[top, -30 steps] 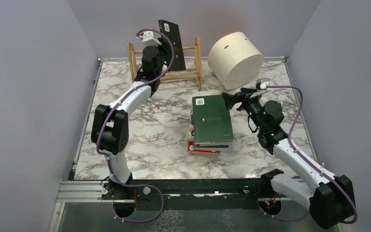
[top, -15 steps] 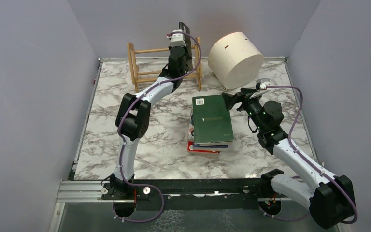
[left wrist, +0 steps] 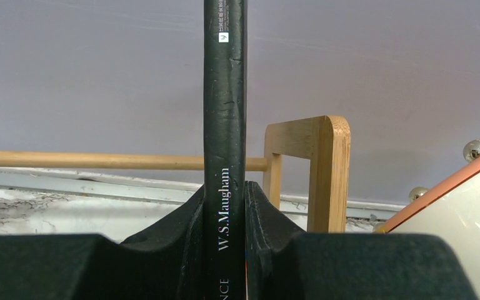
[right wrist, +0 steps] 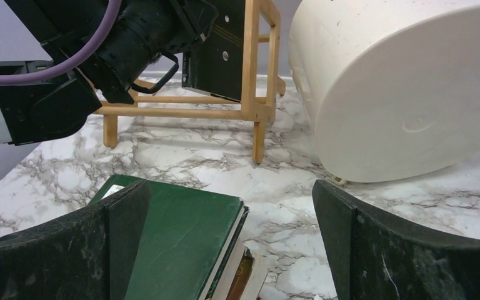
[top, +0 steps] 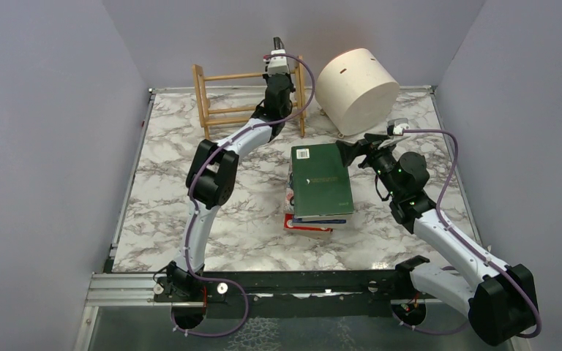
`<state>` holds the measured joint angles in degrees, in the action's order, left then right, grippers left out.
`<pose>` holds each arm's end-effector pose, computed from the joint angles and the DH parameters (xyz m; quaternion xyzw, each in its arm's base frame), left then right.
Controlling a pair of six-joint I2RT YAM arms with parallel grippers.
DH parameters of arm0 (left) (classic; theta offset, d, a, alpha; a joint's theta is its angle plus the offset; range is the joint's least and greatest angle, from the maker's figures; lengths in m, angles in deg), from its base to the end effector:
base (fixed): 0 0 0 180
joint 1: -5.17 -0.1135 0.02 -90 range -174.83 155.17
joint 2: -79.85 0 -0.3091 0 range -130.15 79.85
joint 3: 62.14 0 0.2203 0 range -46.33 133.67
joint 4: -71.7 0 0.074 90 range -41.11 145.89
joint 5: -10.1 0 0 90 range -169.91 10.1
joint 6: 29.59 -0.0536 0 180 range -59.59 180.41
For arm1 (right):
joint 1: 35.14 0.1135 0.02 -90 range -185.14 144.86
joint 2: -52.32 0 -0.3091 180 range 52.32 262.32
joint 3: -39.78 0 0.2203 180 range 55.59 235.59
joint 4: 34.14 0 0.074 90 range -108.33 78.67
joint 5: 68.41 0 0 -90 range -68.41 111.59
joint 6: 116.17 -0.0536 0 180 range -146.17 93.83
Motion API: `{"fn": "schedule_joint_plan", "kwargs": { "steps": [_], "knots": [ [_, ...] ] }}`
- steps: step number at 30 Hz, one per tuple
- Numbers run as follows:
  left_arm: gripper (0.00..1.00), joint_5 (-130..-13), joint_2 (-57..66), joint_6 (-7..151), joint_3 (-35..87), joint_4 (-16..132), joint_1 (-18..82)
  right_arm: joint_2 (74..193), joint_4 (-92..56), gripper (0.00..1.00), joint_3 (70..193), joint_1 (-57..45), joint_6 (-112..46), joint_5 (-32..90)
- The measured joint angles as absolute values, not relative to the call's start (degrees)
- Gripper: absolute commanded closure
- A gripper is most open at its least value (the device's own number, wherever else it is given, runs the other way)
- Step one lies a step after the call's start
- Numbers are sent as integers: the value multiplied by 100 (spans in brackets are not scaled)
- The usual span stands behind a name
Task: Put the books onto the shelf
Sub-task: Place the book on the shelf.
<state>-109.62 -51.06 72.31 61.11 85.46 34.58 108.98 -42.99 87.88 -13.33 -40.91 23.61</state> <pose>0.5014 -0.2521 0.3305 -0.0902 0.6676 -0.0932 0.7331 0.1808 0.0744 0.3396 -0.0560 0.7031 0.2341 0.6691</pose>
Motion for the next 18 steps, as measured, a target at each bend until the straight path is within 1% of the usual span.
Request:
{"fn": "schedule_joint_plan", "kwargs": {
  "steps": [11, 18],
  "knots": [
    [100, -11314, -5733, 6792, 6952, 8755, 3657, 10940, -4299, 0, 8788, -1333, -4089, 2361],
    [100, -11443, -5937, 6586, 7213, 8788, 3758, 10942, -4299, 0, 8788, -1333, -4089, 2354]
  ]
}}
